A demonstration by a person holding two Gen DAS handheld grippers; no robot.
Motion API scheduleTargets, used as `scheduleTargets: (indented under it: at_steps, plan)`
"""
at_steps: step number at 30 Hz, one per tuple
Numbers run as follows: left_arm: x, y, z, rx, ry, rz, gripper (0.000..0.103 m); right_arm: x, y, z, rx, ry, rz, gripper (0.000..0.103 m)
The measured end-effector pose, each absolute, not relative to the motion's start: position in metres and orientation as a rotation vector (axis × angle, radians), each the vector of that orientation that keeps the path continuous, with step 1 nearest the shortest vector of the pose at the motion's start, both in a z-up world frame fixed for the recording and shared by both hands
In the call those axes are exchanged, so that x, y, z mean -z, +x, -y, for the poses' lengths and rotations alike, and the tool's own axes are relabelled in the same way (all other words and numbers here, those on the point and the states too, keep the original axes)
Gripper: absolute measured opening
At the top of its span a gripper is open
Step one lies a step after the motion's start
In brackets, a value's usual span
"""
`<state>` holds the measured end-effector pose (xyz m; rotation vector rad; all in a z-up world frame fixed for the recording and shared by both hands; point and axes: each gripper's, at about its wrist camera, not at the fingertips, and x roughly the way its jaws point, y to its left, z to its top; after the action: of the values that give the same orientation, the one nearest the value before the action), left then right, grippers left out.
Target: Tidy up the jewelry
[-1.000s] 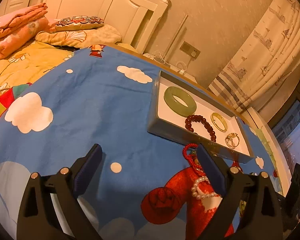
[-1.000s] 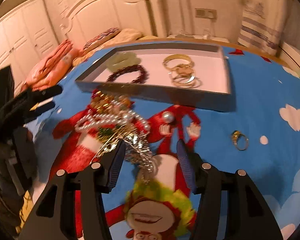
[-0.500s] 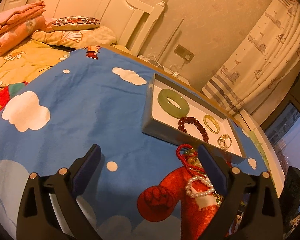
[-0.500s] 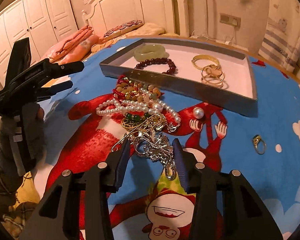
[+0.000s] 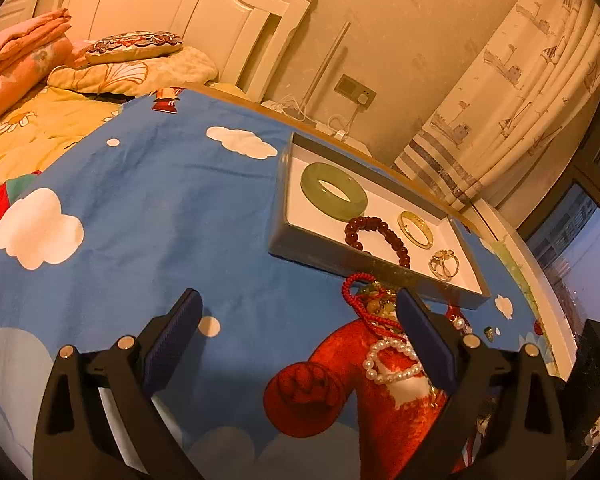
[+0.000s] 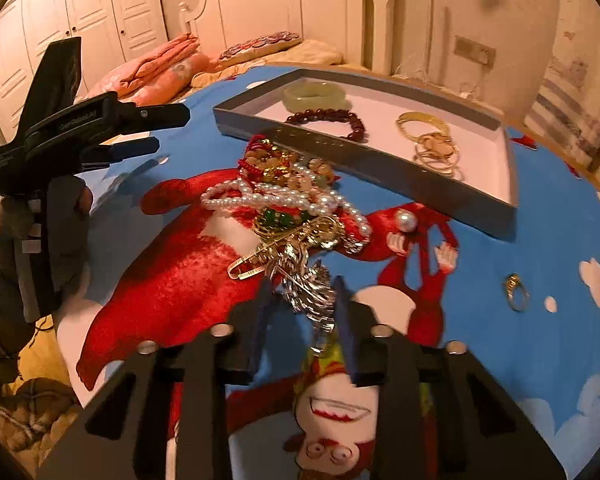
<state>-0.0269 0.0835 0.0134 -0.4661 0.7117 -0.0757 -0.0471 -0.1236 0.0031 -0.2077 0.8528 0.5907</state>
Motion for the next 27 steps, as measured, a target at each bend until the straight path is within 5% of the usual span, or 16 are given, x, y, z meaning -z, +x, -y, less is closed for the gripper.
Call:
scheduleTargets:
  at_steps: [13, 16, 17, 18, 22, 27]
  plan:
    - [-0.026, -0.053, -0.002, 0.222, -0.202, -0.742, 0.092, -0.009, -0.038, 0.182, -0.479, 0.043, -0.824, 0.011]
    - [-0.024, -0.053, 0.044, 0.293, -0.063, -0.795, 0.064, -0.009, -0.039, 0.182, -0.485, 0.051, -0.818, 0.011]
    - [-0.02, -0.051, 0.056, 0.307, -0.019, -0.83, 0.042, -0.009, -0.039, 0.183, -0.486, 0.055, -0.818, 0.011]
    - [-0.015, -0.049, 0.066, 0.32, 0.023, -0.86, 0.032, -0.009, -0.039, 0.184, -0.49, 0.059, -0.818, 0.011]
    - [-0.005, -0.049, 0.084, 0.312, 0.099, -0.87, 0.031, -0.008, -0.04, 0.185, -0.5, 0.064, -0.815, 0.011]
    - [-0.003, -0.048, 0.087, 0.327, 0.12, -0.868, 0.014, -0.008, -0.041, 0.182, -0.504, 0.049, -0.813, 0.011]
